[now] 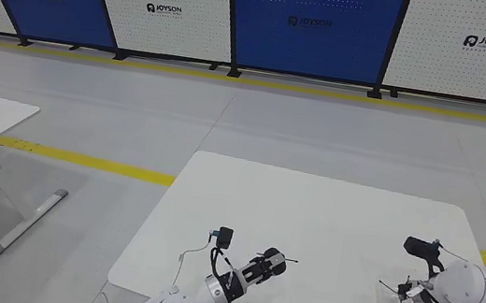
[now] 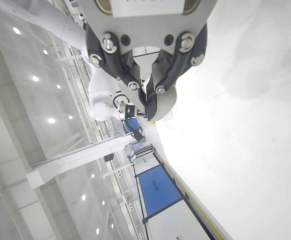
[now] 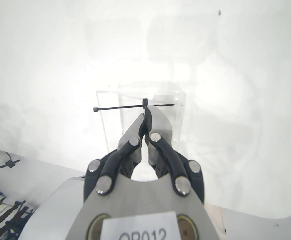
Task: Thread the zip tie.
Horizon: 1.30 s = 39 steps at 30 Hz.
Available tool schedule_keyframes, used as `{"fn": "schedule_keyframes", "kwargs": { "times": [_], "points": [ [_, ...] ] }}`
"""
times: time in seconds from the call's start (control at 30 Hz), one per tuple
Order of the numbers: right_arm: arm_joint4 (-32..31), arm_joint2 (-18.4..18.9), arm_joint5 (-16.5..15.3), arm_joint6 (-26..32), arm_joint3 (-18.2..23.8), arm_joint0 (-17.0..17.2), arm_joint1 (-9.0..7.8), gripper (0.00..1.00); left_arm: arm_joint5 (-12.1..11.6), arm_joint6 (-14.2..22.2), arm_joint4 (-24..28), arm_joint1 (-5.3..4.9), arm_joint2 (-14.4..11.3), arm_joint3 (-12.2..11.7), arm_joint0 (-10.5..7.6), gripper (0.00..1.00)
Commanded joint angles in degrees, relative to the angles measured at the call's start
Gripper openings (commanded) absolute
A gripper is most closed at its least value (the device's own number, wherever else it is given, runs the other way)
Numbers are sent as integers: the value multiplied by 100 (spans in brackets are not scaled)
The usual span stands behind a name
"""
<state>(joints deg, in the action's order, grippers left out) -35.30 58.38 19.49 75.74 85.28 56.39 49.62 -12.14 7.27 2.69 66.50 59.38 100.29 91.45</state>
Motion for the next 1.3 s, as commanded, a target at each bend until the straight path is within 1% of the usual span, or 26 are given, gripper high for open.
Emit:
{"fn": "schedule_keyframes", "kwargs": {
  "times": [0.0, 0.03, 0.07, 0.13, 0.7, 0.73, 0.8, 0.87, 0.93, 1.03, 1.1, 1.13, 1.17, 1.27],
  "points": [
    [67, 268, -1, -247, 182, 241, -40, 0, 0, 0, 0, 0, 0, 0, 0, 0],
    [151, 446, -1, -442, 314, 412, -66, 0, 0, 0, 0, 0, 0, 0, 0, 0],
    [174, 534, -16, -517, 425, 546, -88, 0, 0, 0, 0, 0, 0, 0, 0, 0],
    [294, 677, -117, -500, 541, 718, -121, 0, 0, 0, 0, 0, 0, 0, 0, 0],
    [294, 677, -117, -500, 541, 718, -121, 0, 0, 0, 0, 0, 0, 0, 0, 0],
    [300, 694, -121, -676, 551, 765, -116, 0, 0, 0, 0, 0, 0, 0, 0, 0],
    [297, 771, -103, -842, 650, 827, -121, 0, 0, 0, 0, 0, 0, 0, 0, 0],
    [319, 946, -24, -993, 816, 962, -144, 0, 0, 0, 0, 0, 0, 0, 0, 0],
    [404, 1180, -17, -1151, 1013, 1144, -177, 0, 0, 0, 0, 0, 0, 0, 0, 0],
    [623, 1678, -98, -1508, 1408, 1611, -241, 0, 0, 0, 0, 0, 0, 0, 0, 0],
    [932, 2061, -214, -1770, 1665, 2033, -274, 0, 0, 0, 0, 0, 0, 0, 0, 0],
    [1140, 2213, -223, -1834, 1714, 2203, -279, 0, 0, 0, 0, 0, 0, 0, 0, 0],
    [1203, 2255, -229, -1850, 1726, 2254, -280, 0, 0, 0, 0, 0, 0, 0, 0, 0],
    [1203, 2255, -229, -1850, 1726, 2254, -280, 0, 0, 0, 0, 0, 0, 0, 0, 0]
  ]
}}
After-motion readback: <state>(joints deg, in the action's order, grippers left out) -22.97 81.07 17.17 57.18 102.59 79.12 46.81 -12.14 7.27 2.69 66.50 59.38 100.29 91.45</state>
